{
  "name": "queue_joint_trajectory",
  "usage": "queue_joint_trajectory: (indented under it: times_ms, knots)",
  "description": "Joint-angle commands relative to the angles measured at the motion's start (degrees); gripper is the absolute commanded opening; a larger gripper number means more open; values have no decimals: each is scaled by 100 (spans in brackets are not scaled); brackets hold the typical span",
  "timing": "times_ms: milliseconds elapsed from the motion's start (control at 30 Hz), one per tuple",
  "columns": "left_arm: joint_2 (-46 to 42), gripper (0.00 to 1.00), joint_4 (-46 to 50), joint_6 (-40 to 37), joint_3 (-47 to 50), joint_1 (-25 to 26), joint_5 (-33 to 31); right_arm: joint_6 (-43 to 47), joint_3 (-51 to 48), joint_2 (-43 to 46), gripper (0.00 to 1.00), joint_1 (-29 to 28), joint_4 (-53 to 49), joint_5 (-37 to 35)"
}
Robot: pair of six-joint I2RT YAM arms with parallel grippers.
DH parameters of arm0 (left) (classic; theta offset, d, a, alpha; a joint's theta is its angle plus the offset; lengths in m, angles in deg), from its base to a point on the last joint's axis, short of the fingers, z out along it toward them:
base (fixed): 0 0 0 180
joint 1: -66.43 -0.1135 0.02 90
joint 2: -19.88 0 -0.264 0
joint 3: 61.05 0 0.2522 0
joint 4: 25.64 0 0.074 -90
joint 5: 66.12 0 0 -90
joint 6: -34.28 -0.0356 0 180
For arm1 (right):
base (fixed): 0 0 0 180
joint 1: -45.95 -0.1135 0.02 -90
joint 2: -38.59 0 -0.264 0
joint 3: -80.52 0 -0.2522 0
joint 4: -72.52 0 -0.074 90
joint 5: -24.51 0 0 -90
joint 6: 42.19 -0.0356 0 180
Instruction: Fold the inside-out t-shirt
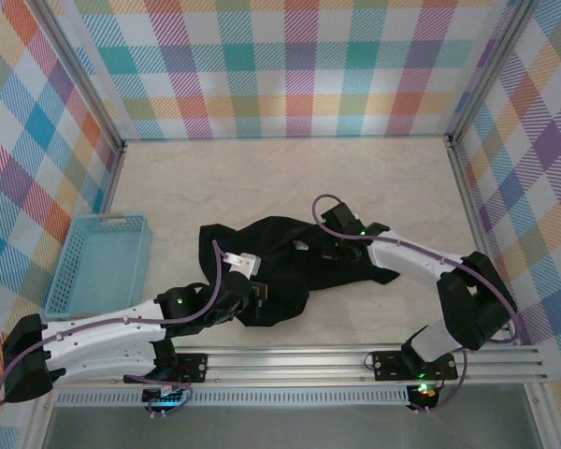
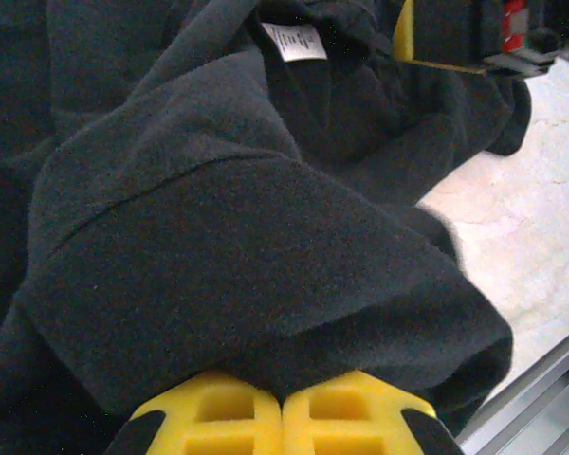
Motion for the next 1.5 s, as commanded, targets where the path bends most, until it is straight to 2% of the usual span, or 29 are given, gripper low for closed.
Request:
queue_joint_trajectory:
  times_ms: [0, 67, 100, 167, 233, 333, 500, 567, 600, 667, 733, 800, 967, 1233, 1367, 1467]
  knots:
    - [-23, 0, 149, -123, 41, -41, -135, 200, -96, 335, 0, -43, -56, 15]
    - [61, 1, 71, -142, 65, -54, -98, 333, -219, 533, 2, -46, 287, 755]
    - [119, 1, 33, -150, 68, -63, -66, 308, -293, 615, 16, -53, 503, 1174]
    - [252, 2, 16, -141, 68, -63, -35, 151, -355, 638, 38, -127, 763, 1744]
    - [329, 2, 17, -120, 81, -63, 12, 85, -260, 476, 52, -334, 780, 1896]
    - [321, 2, -168, -115, 85, -63, 72, 36, -75, 60, 61, -633, 897, 1987]
    - [191, 2, -131, -156, 65, -63, 117, -29, 428, -775, 65, -869, 801, 1857]
    - [104, 1, -142, -152, 85, -65, 177, -5, 621, -1070, 62, -869, 691, 1658]
    - [53, 1, -132, -149, 93, -63, 200, 7, 738, -1202, 57, -869, 577, 1478]
    - [-70, 0, -79, -157, 87, -63, 172, 42, 908, -1354, 37, -860, 325, 1020]
    - [-236, 0, 165, -146, 85, -59, 114, 7, 988, -1407, 13, -799, 43, 424]
    - [-443, 0, 299, -145, 76, -63, 40, -43, 940, -1377, 0, -624, -113, 49]
    - [-896, 0, 565, -174, 51, -81, -128, 19, 678, -1116, 0, -179, -343, -604]
    - [-1140, 0, 975, -153, -133, -159, -566, 60, 431, -571, 0, 231, -789, -1280]
    - [-1070, 0, 1667, -93, -519, -236, -1183, 228, 262, -146, 0, 563, -948, -1570]
    - [-430, 0, 2623, -163, -1408, -274, -1667, 673, 274, 278, 0, 519, -959, -1763]
